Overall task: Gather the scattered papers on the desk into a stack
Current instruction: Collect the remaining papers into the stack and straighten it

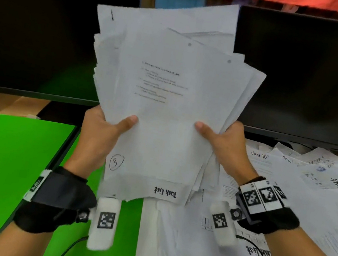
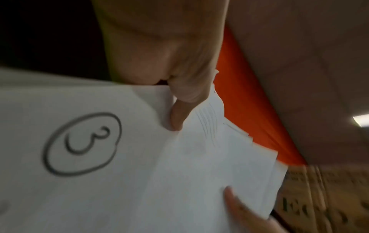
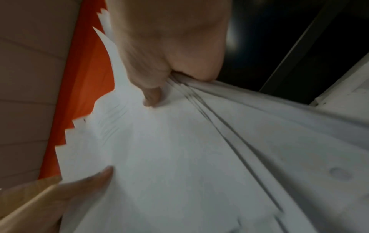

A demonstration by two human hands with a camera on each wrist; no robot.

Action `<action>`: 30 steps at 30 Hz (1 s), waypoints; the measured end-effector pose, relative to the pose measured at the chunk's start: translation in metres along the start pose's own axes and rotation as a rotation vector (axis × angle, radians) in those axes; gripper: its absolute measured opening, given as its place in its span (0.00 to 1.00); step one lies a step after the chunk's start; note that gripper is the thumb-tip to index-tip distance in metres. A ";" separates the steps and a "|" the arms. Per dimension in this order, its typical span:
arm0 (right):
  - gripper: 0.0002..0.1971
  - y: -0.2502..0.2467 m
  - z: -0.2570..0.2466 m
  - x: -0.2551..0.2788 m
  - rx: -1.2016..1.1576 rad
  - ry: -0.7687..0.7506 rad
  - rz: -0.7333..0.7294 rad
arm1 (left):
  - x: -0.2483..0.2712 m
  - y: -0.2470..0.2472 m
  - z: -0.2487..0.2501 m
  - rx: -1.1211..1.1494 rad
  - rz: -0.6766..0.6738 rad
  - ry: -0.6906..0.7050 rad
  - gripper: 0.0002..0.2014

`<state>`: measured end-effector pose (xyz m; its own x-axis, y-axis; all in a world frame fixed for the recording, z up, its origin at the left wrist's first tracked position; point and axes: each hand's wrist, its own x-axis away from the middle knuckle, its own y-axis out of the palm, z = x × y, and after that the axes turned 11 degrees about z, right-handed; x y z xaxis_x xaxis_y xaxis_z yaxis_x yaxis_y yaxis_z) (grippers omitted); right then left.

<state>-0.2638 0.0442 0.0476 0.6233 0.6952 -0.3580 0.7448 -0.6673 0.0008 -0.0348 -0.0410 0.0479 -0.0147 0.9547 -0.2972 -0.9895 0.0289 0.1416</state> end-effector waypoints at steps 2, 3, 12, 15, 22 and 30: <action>0.10 0.004 -0.004 0.003 -0.059 -0.049 0.057 | -0.003 0.000 0.009 -0.142 -0.039 0.173 0.16; 0.09 0.006 -0.007 0.005 -0.088 -0.074 0.072 | -0.003 0.000 0.013 -0.178 -0.051 0.230 0.17; 0.31 0.016 0.023 0.018 -0.044 0.007 -0.038 | -0.007 -0.021 -0.018 0.043 -0.162 -0.083 0.36; 0.22 0.025 0.023 0.020 -0.020 -0.037 0.061 | -0.006 -0.018 -0.013 0.030 -0.083 -0.008 0.24; 0.31 0.025 0.014 0.012 -0.057 -0.069 0.081 | -0.009 -0.028 -0.011 0.191 -0.163 0.026 0.23; 0.25 0.032 0.009 0.015 0.020 -0.120 0.065 | -0.006 -0.023 -0.024 0.058 -0.093 0.030 0.25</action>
<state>-0.2332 0.0304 0.0337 0.6366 0.6141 -0.4665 0.6978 -0.7163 0.0092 -0.0154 -0.0547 0.0234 0.0717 0.9377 -0.3400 -0.9768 0.1351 0.1664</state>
